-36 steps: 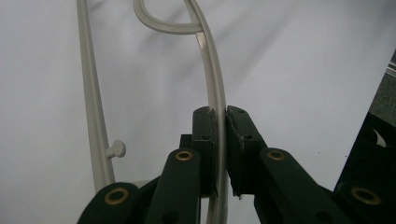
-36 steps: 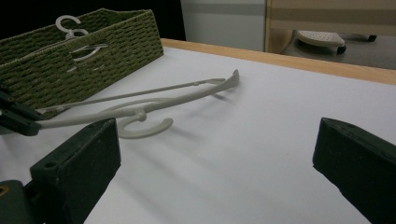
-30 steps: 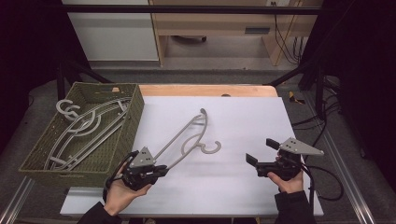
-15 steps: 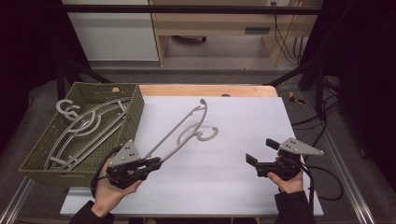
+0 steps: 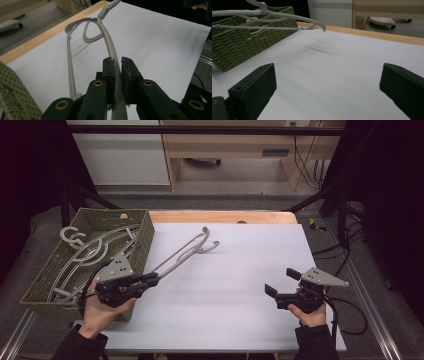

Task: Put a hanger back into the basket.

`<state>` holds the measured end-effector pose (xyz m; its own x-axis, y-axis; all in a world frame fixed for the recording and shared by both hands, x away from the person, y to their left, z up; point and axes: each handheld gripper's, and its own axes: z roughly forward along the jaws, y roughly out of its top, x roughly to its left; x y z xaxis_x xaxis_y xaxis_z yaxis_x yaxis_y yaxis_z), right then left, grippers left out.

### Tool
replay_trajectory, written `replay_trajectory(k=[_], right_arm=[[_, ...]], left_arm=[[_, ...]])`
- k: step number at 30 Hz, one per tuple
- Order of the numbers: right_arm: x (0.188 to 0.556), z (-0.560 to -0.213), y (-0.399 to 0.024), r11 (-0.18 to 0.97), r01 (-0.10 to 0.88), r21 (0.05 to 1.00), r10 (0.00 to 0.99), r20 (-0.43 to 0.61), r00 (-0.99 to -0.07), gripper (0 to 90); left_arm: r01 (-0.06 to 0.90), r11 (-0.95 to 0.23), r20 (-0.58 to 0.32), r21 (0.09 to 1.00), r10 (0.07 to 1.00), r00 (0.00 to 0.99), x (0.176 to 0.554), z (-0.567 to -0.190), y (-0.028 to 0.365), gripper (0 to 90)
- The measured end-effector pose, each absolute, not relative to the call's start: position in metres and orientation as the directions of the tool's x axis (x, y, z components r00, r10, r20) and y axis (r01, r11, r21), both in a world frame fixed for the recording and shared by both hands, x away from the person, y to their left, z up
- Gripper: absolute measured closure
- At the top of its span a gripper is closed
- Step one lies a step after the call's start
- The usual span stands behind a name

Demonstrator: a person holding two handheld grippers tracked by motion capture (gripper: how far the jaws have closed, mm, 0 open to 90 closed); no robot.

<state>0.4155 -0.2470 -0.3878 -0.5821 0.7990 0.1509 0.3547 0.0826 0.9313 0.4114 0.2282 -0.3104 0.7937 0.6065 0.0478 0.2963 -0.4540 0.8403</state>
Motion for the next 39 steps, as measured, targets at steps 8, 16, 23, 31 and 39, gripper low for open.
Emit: replay_trajectory(k=[8, 16, 23, 31, 39], right_arm=[[0.416, -0.388, -0.247, 0.084, 0.356, 0.93, 0.801, 0.15, -0.58, 1.2], [0.416, -0.388, -0.248, 0.083, 0.356, 0.931, 0.8, 0.151, -0.58, 1.2], [0.416, -0.389, -0.247, 0.082, 0.359, 0.93, 0.802, 0.152, -0.578, 1.2], [0.417, -0.391, -0.247, 0.083, 0.364, 0.928, 0.803, 0.154, -0.576, 1.2], [0.417, -0.391, -0.25, 0.083, 0.363, 0.928, 0.804, 0.153, -0.575, 1.2]], left_arm=[[0.245, -0.397, 0.064, 0.885, 0.623, 0.78, 0.409, -0.288, 0.25, 81.9], [0.233, -0.372, 0.079, 0.899, 0.66, 0.747, 0.411, -0.26, 0.29, 81.9], [0.256, -0.334, 0.064, 0.907, 0.711, 0.7, 0.415, -0.251, 0.333, 81.9], [0.283, -0.311, 0.047, 0.908, 0.744, 0.666, 0.413, -0.258, 0.367, 81.9], [0.316, -0.269, 0.012, 0.91, 0.778, 0.628, 0.411, -0.268, 0.402, 81.9]])
